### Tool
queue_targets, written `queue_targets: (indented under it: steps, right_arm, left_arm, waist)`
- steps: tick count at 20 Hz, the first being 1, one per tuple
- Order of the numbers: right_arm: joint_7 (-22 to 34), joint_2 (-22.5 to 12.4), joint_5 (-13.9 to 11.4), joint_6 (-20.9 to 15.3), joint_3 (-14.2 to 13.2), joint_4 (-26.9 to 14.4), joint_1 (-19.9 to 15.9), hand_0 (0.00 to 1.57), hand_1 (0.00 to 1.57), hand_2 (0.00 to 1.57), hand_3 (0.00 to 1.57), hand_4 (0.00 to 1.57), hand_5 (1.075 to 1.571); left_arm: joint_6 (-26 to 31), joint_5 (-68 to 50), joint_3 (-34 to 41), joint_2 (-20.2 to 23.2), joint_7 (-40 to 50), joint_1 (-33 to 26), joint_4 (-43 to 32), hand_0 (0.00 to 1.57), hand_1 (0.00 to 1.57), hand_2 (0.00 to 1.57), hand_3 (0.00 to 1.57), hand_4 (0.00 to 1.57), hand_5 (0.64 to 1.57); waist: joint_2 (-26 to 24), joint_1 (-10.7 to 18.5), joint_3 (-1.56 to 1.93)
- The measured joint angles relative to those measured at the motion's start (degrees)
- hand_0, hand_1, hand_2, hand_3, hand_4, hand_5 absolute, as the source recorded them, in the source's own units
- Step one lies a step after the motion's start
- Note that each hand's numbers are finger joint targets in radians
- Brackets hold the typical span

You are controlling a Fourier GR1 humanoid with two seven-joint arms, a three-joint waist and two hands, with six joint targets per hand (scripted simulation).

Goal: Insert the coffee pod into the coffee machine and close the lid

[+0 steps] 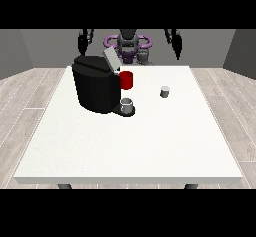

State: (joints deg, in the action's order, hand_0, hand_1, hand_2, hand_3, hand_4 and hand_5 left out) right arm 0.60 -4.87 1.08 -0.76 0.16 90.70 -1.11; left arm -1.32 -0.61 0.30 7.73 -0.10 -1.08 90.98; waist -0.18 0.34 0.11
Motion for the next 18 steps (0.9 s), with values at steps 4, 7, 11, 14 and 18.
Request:
queue_targets:
  steps: [4,7,11,14,18]
  right_arm:
    - [-1.32,0.6,0.09,0.5,-0.01,-1.4,0.37,0.0,0.0,0.0,0.0,0.33,1.571]
    - [-4.11,1.2,1.24,1.23,-0.62,-2.14,0.87,0.0,0.0,0.0,0.0,0.33,1.571]
    - [-7.97,2.49,2.98,1.31,-1.62,-2.99,1.29,0.0,0.0,0.0,0.0,0.35,1.571]
    - [-7.63,2.96,3.16,1.12,-1.37,-2.51,0.76,0.0,0.0,0.0,0.0,0.36,1.571]
    - [-9.11,3.12,1.91,1.34,-0.13,-2.28,0.68,0.0,0.0,0.0,0.0,0.3,1.571]
  left_arm:
    - [1.53,-0.54,-0.47,-0.64,-0.03,2.37,-0.56,0.0,0.0,0.0,0.0,0.72,1.571]
    - [4.46,-3.07,-0.09,-0.56,-1.46,4.34,-1.3,0.0,0.0,0.0,0.0,0.71,1.571]
    - [7.51,-3.89,0.14,0.18,-3.78,5.97,-3.5,0.0,0.0,0.0,0.0,0.62,1.571]
    - [8.19,-1.84,0.67,2.01,-4.4,8.21,-6.48,0.0,0.0,0.0,0.0,0.51,1.571]
    - [7.35,2.37,1.25,5.45,-2.31,10.91,-9.9,0.0,0.0,0.0,0.0,0.0,1.571]
  waist:
    - [-0.11,-0.92,-0.07]
    - [0.78,-2.29,-0.08]
    - [1.26,-3.22,-0.09]
    - [1.71,-4.03,-0.11]
    - [3.08,-5.6,-0.1]
